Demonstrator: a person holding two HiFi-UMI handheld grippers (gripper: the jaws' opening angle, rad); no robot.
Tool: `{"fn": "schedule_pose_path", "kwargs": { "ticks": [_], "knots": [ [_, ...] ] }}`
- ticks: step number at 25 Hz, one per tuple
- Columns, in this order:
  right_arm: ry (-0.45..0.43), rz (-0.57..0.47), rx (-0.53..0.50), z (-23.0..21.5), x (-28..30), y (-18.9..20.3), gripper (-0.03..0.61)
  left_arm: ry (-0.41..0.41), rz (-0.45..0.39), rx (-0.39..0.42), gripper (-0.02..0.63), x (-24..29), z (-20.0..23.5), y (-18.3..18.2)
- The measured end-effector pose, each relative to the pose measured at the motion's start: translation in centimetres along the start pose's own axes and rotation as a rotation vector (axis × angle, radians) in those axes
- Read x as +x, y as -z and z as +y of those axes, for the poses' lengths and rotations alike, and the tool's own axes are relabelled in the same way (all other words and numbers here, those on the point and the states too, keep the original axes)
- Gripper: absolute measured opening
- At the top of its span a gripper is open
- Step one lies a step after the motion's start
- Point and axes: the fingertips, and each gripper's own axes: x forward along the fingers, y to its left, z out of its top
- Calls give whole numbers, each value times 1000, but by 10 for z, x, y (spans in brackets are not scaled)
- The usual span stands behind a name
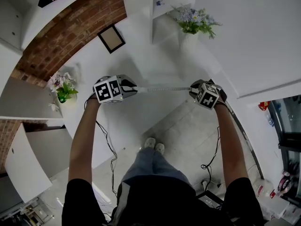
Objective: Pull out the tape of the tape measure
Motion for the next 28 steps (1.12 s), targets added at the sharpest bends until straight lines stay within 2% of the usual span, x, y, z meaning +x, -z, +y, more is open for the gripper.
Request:
{"fn": "schedule_pose_path", "kwargs": {
  "ticks": [8,15,20,28],
  "knots": [
    [-70,-37,47,-13,21,-8,95,10,82,-35,78,17,18,20],
    [-80,-20,85,-15,31,-3,97,12,126,-24,78,30,21,20],
    [-92,-24,108,-13,33,-3,181,17,141,-14,78,32,22,15],
    [-58,-67,152,-14,27,-9,213,-24,121,-54,86,34,31,12]
  ]
}}
